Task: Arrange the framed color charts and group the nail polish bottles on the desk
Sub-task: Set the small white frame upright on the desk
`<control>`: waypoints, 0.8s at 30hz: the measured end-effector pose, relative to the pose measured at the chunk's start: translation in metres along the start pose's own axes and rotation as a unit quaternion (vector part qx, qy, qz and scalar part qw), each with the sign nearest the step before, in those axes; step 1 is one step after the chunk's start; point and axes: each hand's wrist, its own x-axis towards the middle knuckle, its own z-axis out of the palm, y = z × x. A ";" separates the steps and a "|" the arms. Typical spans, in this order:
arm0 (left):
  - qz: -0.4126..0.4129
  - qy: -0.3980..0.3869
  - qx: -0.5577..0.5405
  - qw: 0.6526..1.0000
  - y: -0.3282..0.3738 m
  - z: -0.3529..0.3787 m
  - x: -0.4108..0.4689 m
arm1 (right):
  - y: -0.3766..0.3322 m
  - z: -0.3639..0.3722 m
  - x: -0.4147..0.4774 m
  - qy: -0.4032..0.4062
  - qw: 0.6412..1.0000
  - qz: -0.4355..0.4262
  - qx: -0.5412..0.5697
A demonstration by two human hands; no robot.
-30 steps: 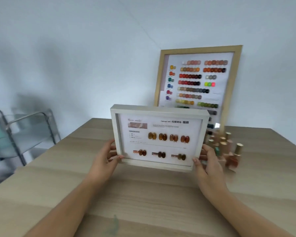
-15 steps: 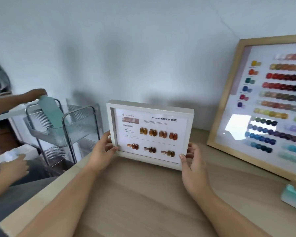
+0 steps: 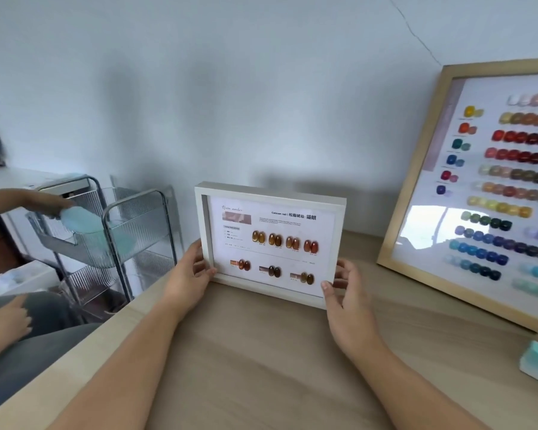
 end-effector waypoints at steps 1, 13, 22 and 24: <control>-0.003 0.009 -0.001 1.000 0.002 0.002 -0.005 | 0.000 -0.002 -0.002 -0.001 1.000 0.007 -0.002; 0.106 0.086 0.049 0.989 0.069 0.073 -0.122 | 0.004 -0.109 -0.081 0.031 0.997 -0.064 -0.025; 0.167 -0.094 0.012 0.981 0.149 0.227 -0.173 | 0.037 -0.263 -0.136 0.112 0.982 -0.069 -0.138; 0.178 -0.127 0.004 0.976 0.165 0.257 -0.182 | 0.047 -0.291 -0.140 0.144 0.976 -0.042 -0.155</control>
